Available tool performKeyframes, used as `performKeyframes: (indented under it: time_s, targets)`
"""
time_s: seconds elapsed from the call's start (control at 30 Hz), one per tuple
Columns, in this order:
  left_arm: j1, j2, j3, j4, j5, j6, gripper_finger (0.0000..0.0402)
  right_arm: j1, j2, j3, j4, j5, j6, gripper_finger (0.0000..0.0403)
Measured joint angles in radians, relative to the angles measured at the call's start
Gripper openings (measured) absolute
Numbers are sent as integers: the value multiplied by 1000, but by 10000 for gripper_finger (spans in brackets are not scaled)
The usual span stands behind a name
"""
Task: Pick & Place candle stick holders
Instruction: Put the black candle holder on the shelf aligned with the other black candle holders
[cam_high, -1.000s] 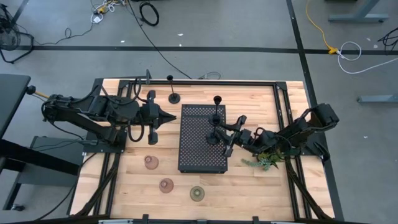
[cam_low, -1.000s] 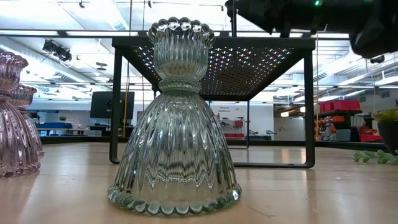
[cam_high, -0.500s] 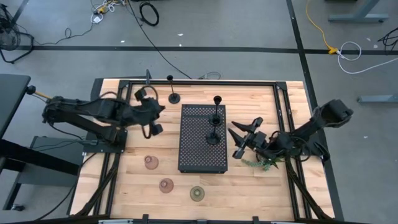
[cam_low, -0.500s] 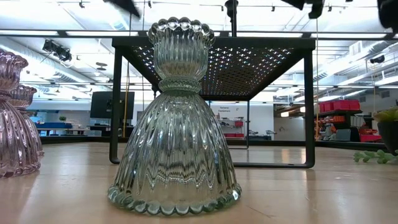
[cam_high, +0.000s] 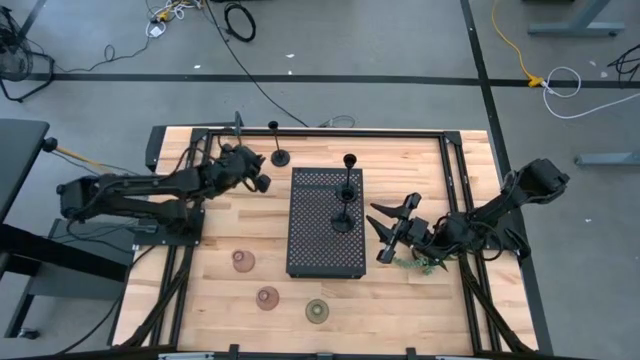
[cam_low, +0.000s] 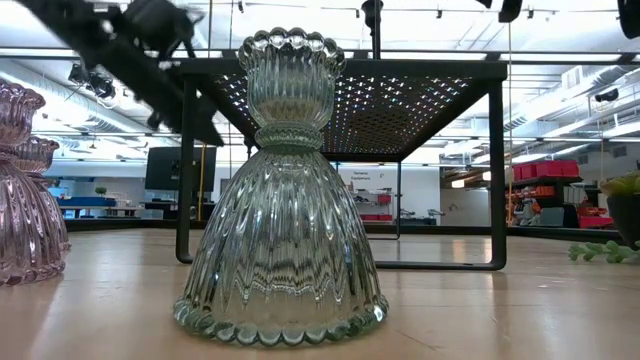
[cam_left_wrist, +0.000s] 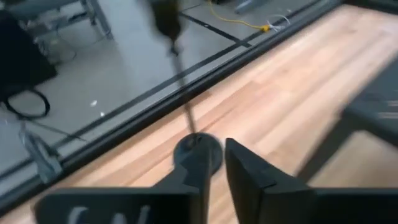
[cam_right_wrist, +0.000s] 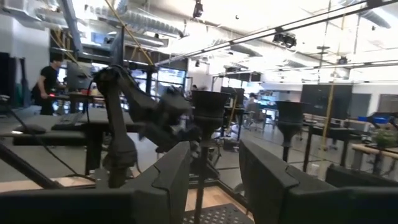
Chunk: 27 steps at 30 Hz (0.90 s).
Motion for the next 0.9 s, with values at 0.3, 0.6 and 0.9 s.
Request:
performKeyframes:
  time_s: [0.3, 0.6, 0.9]
  targets:
    - [113, 15, -185, 406, 91, 29, 195, -5, 0, 0, -9, -30, 0, 139]
    - [146, 141, -205, 656, 94, 113, 265, -24, 0, 0, -24, -61, 8, 137]
    - [201, 328, -204, 899, 148, 150, 258, -28, 0, 0, -32, -87, 24, 137]
